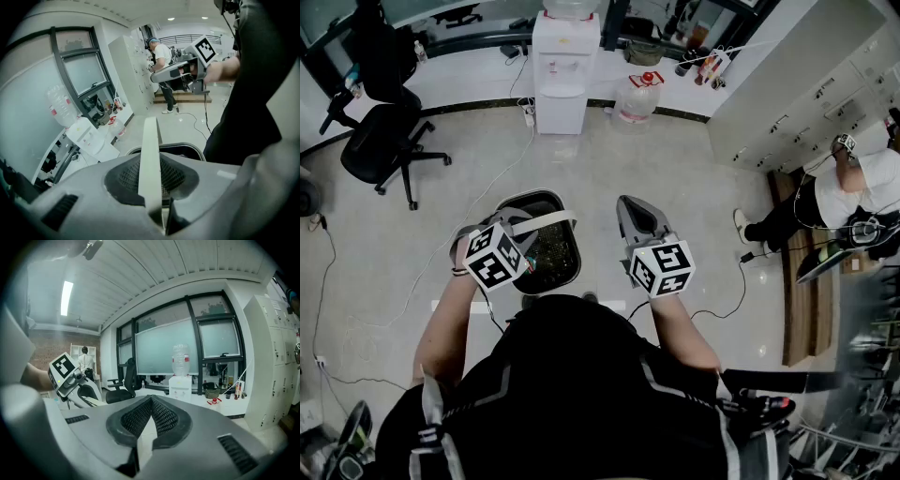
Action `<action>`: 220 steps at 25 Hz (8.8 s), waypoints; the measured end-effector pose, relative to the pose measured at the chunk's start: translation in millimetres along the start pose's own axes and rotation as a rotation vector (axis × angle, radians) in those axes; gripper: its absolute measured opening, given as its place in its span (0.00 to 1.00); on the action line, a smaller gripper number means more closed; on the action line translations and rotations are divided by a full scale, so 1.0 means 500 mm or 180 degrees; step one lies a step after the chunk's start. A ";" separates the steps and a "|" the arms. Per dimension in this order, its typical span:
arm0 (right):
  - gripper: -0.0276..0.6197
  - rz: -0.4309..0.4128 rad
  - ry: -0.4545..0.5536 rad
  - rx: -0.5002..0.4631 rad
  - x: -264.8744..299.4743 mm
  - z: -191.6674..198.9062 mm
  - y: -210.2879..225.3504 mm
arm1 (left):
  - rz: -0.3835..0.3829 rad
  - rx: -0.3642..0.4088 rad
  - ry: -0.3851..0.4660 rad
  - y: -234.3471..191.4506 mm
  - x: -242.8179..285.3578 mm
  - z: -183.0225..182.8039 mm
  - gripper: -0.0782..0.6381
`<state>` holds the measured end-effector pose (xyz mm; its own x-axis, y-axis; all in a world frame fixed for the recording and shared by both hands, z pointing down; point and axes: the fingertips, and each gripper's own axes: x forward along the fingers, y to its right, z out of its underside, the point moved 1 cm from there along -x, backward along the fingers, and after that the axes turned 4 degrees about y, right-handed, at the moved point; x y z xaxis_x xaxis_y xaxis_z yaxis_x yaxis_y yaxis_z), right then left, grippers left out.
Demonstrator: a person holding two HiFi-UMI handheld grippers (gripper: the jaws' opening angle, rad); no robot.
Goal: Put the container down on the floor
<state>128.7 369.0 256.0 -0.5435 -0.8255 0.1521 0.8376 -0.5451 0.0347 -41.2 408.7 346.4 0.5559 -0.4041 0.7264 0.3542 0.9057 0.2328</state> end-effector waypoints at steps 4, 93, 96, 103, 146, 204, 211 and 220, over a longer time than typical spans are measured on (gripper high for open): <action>0.05 0.0024 -0.0017 0.0006 -0.004 0.001 -0.001 | -0.0003 -0.0005 0.0020 0.000 -0.004 -0.002 0.22; 0.06 -0.0357 -0.0154 0.0240 0.575 0.003 0.436 | -0.0538 -0.1108 -0.0113 -0.661 0.292 -0.045 0.22; 0.06 -0.0335 -0.0195 0.0179 0.606 -0.005 0.436 | -0.0495 -0.1076 -0.0064 -0.689 0.306 -0.042 0.22; 0.06 -0.0206 -0.0270 0.0147 0.726 -0.029 0.424 | -0.0364 -0.1012 0.0063 -0.793 0.318 -0.004 0.22; 0.06 -0.0144 -0.0932 0.0376 1.080 0.151 0.544 | -0.0349 -0.1784 0.0041 -1.077 0.677 0.190 0.22; 0.06 -0.0487 -0.1369 0.0751 1.180 0.782 0.602 | -0.0910 -0.3843 -0.0385 -0.865 1.304 0.632 0.21; 0.06 -0.0478 -0.1434 0.0766 1.167 0.815 0.601 | -0.0939 -0.3847 -0.0463 -0.840 1.325 0.656 0.21; 0.06 -0.0520 -0.1437 0.0692 1.176 0.825 0.609 | -0.0960 -0.3804 -0.0512 -0.821 1.319 0.674 0.22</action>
<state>86.6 -221.9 763.5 -0.6306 -0.5609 0.5364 0.7619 -0.5788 0.2905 -73.2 -186.3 947.8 0.2650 -0.4792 0.8368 0.9611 0.0614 -0.2692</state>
